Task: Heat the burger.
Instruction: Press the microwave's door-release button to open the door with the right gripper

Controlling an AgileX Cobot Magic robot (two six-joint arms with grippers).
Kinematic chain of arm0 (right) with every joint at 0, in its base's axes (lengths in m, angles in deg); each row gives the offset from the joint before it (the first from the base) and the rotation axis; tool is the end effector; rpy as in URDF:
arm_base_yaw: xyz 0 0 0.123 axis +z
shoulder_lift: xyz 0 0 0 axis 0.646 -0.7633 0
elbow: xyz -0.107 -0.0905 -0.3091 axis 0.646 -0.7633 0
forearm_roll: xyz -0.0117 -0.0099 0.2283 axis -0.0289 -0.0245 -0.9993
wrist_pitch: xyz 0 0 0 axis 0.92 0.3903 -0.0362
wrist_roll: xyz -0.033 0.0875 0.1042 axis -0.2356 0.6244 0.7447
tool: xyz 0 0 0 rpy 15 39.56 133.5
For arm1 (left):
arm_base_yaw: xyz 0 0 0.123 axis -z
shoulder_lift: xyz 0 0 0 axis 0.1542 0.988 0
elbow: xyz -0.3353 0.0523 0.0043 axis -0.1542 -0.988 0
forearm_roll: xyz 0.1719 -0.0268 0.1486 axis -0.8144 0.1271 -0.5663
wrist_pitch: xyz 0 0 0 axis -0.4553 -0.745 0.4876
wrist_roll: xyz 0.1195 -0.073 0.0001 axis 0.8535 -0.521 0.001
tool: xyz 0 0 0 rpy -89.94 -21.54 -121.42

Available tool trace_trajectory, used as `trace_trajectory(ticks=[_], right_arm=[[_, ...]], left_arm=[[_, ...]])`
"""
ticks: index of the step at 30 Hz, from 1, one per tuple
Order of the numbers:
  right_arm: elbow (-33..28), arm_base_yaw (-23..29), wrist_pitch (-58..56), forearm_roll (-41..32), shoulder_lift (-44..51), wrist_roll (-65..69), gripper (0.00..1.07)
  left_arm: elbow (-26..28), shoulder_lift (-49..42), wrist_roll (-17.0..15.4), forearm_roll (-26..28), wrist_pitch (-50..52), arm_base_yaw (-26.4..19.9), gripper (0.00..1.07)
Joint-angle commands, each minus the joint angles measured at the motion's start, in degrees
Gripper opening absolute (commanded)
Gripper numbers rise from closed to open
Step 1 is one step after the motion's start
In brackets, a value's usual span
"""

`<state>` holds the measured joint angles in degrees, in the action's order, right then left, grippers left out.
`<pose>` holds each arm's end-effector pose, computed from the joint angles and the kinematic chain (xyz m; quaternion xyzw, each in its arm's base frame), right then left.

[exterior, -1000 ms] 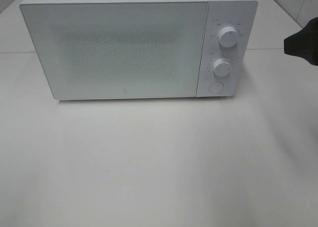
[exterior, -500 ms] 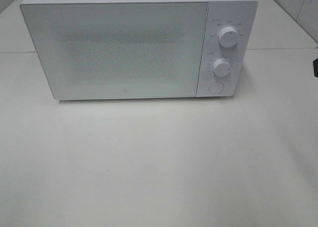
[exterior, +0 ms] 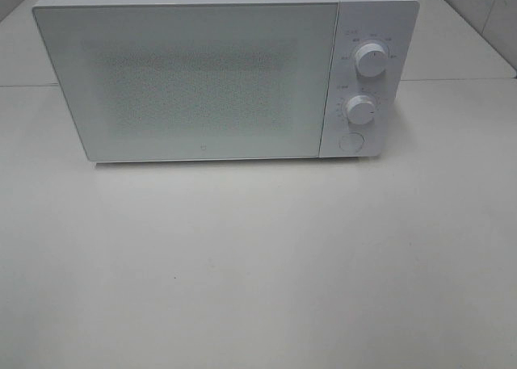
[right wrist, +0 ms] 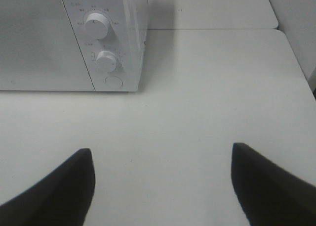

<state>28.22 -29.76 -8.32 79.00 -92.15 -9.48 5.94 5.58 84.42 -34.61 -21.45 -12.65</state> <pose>0.0224 -0.0076 0.3287 -0.0497 0.8435 0.0175 0.5345 -0.0392 -0.0062 0.2465 -0.0119 0.8523 0.0122 0.5228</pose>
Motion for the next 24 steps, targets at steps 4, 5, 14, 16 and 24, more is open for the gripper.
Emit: trace_trajectory(ticks=[4, 5, 14, 16, 24], right_arm=[[0.29, -0.34, -5.27, 0.29, 11.17, 1.15, 0.76], [0.29, -0.34, -5.27, 0.29, 11.17, 1.15, 0.76], [-4.64, -0.40, -10.83, 0.06, 21.89, 1.09, 0.76], [-4.93, -0.40, -11.52, 0.06, 21.94, 1.09, 0.76], [-9.05, -2.81, -9.11, 0.29, 21.94, 0.69, 0.76]], left_arm=[[-0.11, -0.80, 0.11, 0.34, 0.46, -0.11, 1.00], [-0.11, -0.80, 0.11, 0.34, 0.46, -0.11, 1.00], [-0.11, -0.80, 0.11, 0.29, 0.46, -0.11, 1.00], [-0.11, -0.80, 0.17, 0.34, 0.46, -0.11, 1.00], [-0.11, -0.74, 0.11, 0.23, 0.46, -0.11, 1.00]])
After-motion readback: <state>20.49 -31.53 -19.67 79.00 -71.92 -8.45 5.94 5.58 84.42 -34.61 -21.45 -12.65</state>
